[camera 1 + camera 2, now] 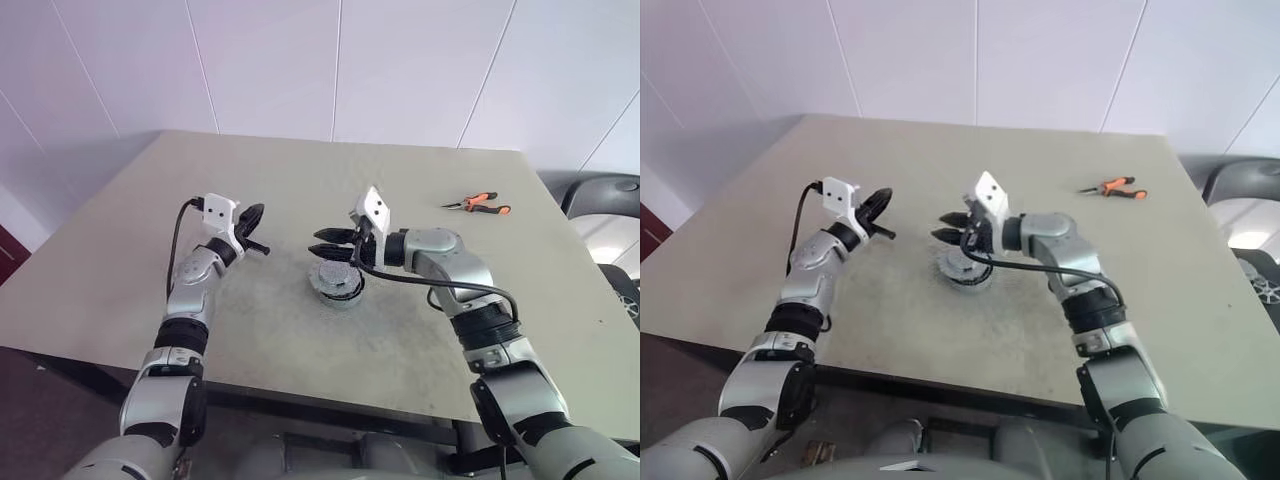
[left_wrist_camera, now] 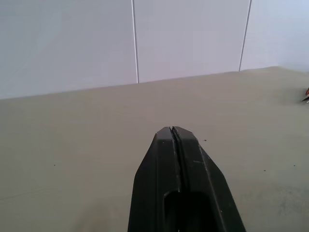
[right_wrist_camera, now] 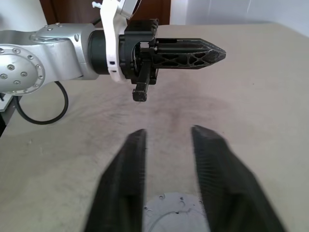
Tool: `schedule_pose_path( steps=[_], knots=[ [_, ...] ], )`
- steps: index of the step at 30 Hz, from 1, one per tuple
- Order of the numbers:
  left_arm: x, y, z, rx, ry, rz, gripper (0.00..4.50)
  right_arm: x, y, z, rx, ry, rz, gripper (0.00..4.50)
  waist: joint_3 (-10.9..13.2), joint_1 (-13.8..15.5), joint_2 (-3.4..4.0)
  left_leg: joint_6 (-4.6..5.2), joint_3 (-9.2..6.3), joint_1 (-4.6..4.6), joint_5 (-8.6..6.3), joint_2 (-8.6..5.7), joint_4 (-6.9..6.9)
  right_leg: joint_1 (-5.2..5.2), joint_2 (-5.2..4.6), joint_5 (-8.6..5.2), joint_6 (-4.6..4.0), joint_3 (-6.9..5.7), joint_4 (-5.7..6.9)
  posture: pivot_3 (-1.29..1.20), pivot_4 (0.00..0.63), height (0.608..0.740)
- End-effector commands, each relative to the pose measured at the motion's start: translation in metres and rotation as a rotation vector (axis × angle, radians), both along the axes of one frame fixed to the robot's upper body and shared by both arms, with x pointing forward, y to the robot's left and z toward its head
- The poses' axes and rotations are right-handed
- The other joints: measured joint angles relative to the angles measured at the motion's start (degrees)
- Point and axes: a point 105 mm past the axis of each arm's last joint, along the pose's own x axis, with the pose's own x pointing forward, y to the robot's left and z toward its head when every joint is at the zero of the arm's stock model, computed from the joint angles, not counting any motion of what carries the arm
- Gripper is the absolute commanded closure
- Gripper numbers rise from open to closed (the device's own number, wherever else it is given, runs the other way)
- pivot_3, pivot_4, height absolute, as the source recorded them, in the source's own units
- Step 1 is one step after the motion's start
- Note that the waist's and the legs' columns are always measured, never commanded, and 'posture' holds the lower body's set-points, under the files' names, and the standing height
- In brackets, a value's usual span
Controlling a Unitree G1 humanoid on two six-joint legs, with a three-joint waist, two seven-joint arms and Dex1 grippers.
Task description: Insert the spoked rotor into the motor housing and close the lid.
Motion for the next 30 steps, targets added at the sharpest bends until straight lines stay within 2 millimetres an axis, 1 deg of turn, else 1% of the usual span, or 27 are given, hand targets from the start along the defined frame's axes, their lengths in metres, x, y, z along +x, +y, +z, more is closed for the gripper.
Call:
schedule_pose_path(
  steps=[1,4,6,8,10,13,15,16,20,23,29,30],
  knots=[
    [0.000,0.001,0.014,-0.004,-0.048,-0.003,4.50,-0.003,0.004,0.007,-0.010,-0.058,0.014,4.44,0.00,0.10,0.00,0.00,0.00,0.00,0.00,0.00,0.01,0.01,0.00,0.00,0.00,0.00,0.00,0.00,0.000,0.740],
    [0.000,0.000,0.014,-0.005,-0.046,-0.005,4.50,-0.002,0.002,-0.001,-0.065,-0.090,0.003,4.47,0.00,0.09,0.00,-0.01,0.00,0.00,0.00,0.00,0.01,0.02,0.00,0.00,0.00,0.00,-0.01,0.00,0.000,0.740],
    [0.000,0.000,0.014,-0.006,-0.045,-0.010,4.50,0.001,0.000,-0.003,-0.081,-0.107,-0.019,4.47,0.00,0.06,0.00,-0.01,0.00,0.00,0.00,0.00,0.01,0.02,0.00,0.00,0.01,0.00,-0.01,0.00,0.000,0.740],
    [-0.002,-0.003,0.014,-0.009,-0.045,-0.027,4.50,0.005,-0.002,-0.003,-0.083,-0.116,-0.042,4.11,0.00,0.05,0.00,-0.01,0.00,0.00,0.01,0.00,0.01,0.00,0.00,0.00,0.00,0.00,0.00,0.00,0.000,0.740],
    [-0.006,-0.011,0.014,-0.017,-0.048,-0.087,4.50,0.007,-0.003,-0.005,-0.094,-0.118,-0.051,3.57,0.00,0.02,0.00,-0.01,0.00,0.02,0.01,0.00,0.00,0.02,0.00,0.00,0.00,0.00,0.00,0.00,0.000,0.740],
    [-0.022,-0.027,0.015,-0.030,-0.058,-0.233,4.50,0.008,-0.006,-0.011,-0.108,-0.107,-0.056,2.51,0.00,-0.13,0.00,-0.02,0.01,0.02,0.01,0.00,-0.01,0.03,0.00,0.00,-0.02,0.01,-0.01,0.00,0.000,0.740],
    [-0.029,-0.030,0.014,-0.029,-0.052,-0.287,4.50,0.006,-0.006,-0.014,-0.110,-0.086,-0.045,1.77,0.00,-0.16,0.00,-0.02,0.01,0.02,0.01,0.00,-0.03,0.02,0.00,-0.01,-0.04,0.01,-0.01,0.00,0.000,0.740],
    [-0.033,-0.030,0.013,-0.030,-0.047,-0.310,4.50,0.005,-0.005,-0.014,-0.109,-0.078,-0.037,1.48,0.00,-0.17,0.00,-0.02,0.01,0.02,0.01,0.00,-0.03,0.01,0.00,-0.01,-0.04,0.01,-0.01,0.00,0.000,0.740],
    [-0.045,-0.030,0.013,-0.026,-0.034,-0.388,4.50,0.003,-0.004,-0.016,-0.104,-0.062,-0.026,1.48,0.00,-0.27,0.00,-0.02,0.00,0.04,0.01,0.02,0.00,0.02,0.02,-0.07,-0.18,0.01,0.03,0.00,0.000,0.740],
    [-0.053,-0.026,0.011,0.000,-0.020,-0.424,4.50,0.002,-0.004,-0.024,-0.130,-0.036,-0.020,1.48,0.00,-0.32,0.01,-0.03,0.00,0.05,0.02,0.03,0.02,0.03,0.03,-0.07,-0.21,0.02,0.04,0.00,0.000,0.740],
    [-0.054,-0.016,0.010,0.029,-0.011,-0.396,4.50,0.006,-0.005,-0.033,-0.134,-0.002,-0.054,1.48,0.00,-0.18,0.01,-0.04,0.00,0.08,0.02,0.04,0.03,0.06,0.03,-0.07,-0.22,0.03,0.04,0.00,0.000,0.740],
    [-0.054,-0.016,0.011,0.032,-0.012,-0.394,4.50,0.006,-0.005,-0.035,-0.140,-0.003,-0.058,1.13,0.00,-0.20,0.01,-0.04,0.00,0.08,0.03,0.04,0.03,0.07,0.03,-0.07,-0.22,0.03,0.04,0.00,0.000,0.740]
  ],
)
